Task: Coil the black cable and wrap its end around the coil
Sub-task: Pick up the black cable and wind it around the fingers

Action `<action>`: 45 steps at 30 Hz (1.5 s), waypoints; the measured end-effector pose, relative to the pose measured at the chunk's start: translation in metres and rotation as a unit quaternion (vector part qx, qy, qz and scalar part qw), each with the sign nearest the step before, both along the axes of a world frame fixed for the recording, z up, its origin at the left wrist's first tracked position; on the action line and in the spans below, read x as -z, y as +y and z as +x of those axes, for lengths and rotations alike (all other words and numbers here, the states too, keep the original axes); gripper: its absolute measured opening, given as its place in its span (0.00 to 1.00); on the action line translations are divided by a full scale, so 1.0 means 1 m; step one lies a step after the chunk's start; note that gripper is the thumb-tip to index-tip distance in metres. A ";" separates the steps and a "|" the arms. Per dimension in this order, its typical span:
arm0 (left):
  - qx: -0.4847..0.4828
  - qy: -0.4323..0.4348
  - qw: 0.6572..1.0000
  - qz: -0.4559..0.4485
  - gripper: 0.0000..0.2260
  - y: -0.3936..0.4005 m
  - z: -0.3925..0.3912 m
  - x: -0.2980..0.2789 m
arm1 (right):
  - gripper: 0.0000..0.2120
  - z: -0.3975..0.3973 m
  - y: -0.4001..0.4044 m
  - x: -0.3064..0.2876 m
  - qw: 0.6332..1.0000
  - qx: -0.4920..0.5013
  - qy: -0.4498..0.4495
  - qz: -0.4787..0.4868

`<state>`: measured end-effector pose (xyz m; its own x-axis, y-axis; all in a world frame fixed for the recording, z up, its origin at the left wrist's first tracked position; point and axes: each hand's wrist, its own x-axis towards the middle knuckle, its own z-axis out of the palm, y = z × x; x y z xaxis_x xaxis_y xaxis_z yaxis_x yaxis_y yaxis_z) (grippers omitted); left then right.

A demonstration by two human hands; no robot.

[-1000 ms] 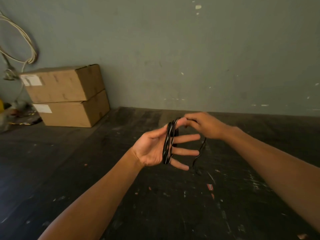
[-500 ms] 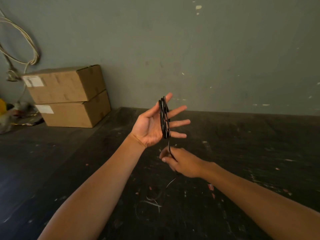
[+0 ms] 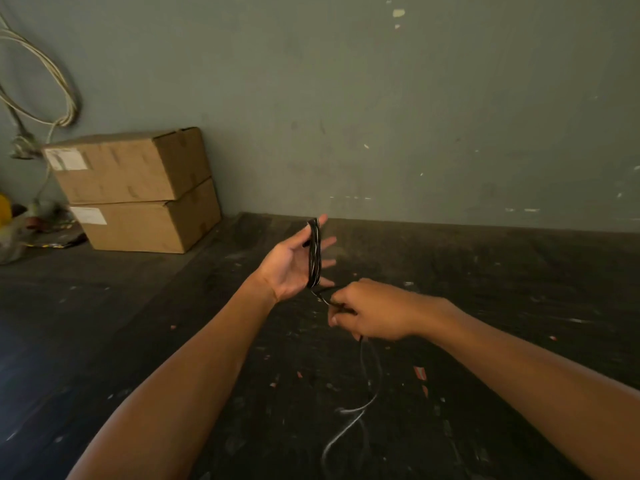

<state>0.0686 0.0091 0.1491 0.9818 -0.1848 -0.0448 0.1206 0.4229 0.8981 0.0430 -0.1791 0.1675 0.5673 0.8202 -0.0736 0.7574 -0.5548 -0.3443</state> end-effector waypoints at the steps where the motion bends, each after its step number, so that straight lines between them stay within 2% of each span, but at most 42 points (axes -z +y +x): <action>1: 0.002 0.009 1.000 0.014 0.18 0.002 0.000 0.005 | 0.08 0.001 -0.002 -0.007 1.000 0.000 -0.023 -0.013; 7: 0.064 0.049 0.994 0.073 0.20 0.009 -0.007 0.024 | 0.09 0.024 -0.020 -0.050 0.987 0.025 -0.152 -0.054; 14: 0.201 0.078 0.976 0.029 0.20 -0.007 -0.022 0.032 | 0.10 0.050 -0.033 -0.085 0.957 0.051 -0.283 -0.034; 19: 0.311 0.075 0.947 0.033 0.22 -0.019 -0.032 0.029 | 0.09 0.069 -0.042 -0.076 0.947 0.052 -0.317 -0.002; 25: 0.388 0.041 0.921 -0.018 0.23 -0.026 -0.042 0.024 | 0.12 0.087 -0.061 -0.048 0.951 0.077 -0.297 0.028; 29: 0.390 0.005 0.920 -0.044 0.22 -0.033 -0.043 0.014 | 0.11 0.083 -0.061 -0.007 0.967 0.093 -0.232 0.055; 33: 0.383 -0.032 0.922 -0.052 0.21 -0.037 -0.036 0.004 | 0.11 0.069 -0.049 0.041 0.981 0.085 -0.169 0.037; 38: 0.355 -0.055 0.928 -0.101 0.21 -0.039 -0.026 -0.002 | 0.14 0.044 -0.027 0.071 0.981 0.068 -0.043 0.179; 41: 0.332 -0.084 0.931 -0.127 0.21 -0.036 -0.019 -0.016 | 0.08 0.038 -0.019 0.087 0.985 0.083 -0.023 0.152; 45: 0.291 -0.089 0.943 -0.134 0.20 -0.027 -0.010 -0.030 | 0.08 0.031 -0.015 0.097 0.990 0.057 0.009 0.127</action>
